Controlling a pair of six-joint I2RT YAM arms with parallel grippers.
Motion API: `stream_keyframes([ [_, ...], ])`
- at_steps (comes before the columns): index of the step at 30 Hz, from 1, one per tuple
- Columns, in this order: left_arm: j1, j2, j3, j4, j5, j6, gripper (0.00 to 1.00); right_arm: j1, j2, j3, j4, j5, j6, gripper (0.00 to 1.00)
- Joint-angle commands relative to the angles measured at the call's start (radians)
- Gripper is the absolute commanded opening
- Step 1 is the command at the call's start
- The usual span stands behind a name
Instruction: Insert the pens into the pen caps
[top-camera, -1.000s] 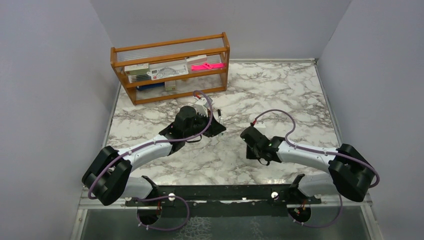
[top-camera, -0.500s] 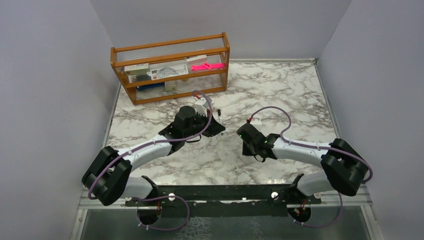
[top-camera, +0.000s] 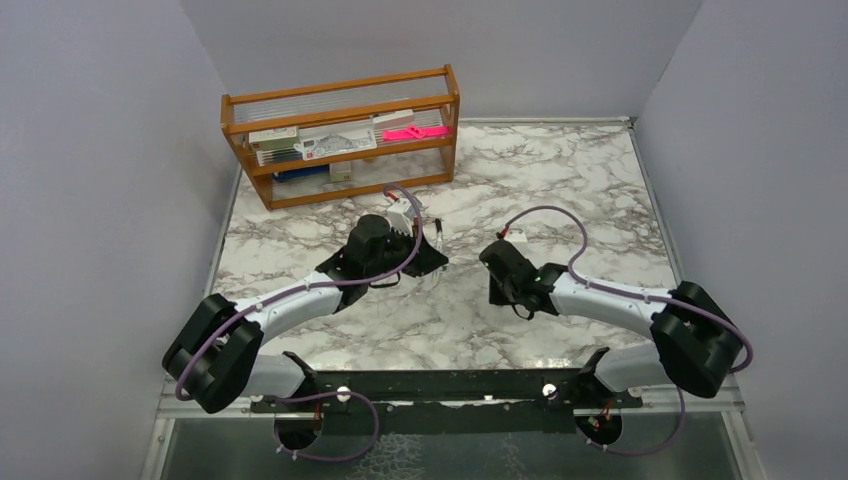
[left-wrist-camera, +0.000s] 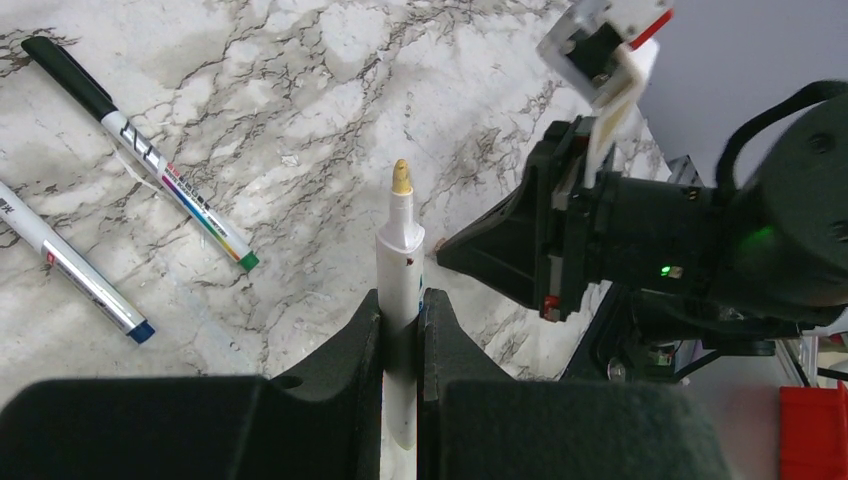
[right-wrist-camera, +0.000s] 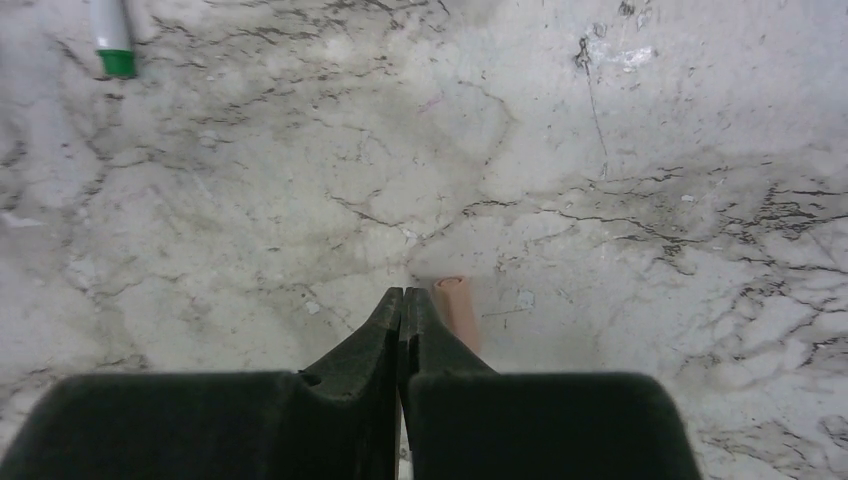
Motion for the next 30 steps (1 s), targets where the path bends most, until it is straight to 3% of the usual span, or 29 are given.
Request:
stream_keyframes([
  [1, 0.005, -0.037, -0.013, 0.011, -0.005, 0.008, 0.00, -0.007, -0.145, 0.016, 0.048, 0.019, -0.066, 0.08],
  [3, 0.005, -0.039, -0.015, 0.011, -0.006, 0.011, 0.00, -0.007, -0.201, 0.005, 0.069, 0.021, -0.098, 0.26],
  [6, 0.005, -0.033, -0.012, 0.012, 0.015, 0.016, 0.00, -0.007, -0.212, 0.005, 0.052, 0.049, -0.137, 0.35],
  [12, 0.005, -0.028, -0.001, 0.014, 0.038, 0.029, 0.00, -0.007, -0.015, 0.095, -0.148, 0.104, -0.079, 0.36],
  [30, 0.005, -0.027, -0.001, 0.014, 0.030, 0.026, 0.00, -0.007, 0.018, 0.005, -0.054, 0.014, -0.079, 0.32],
])
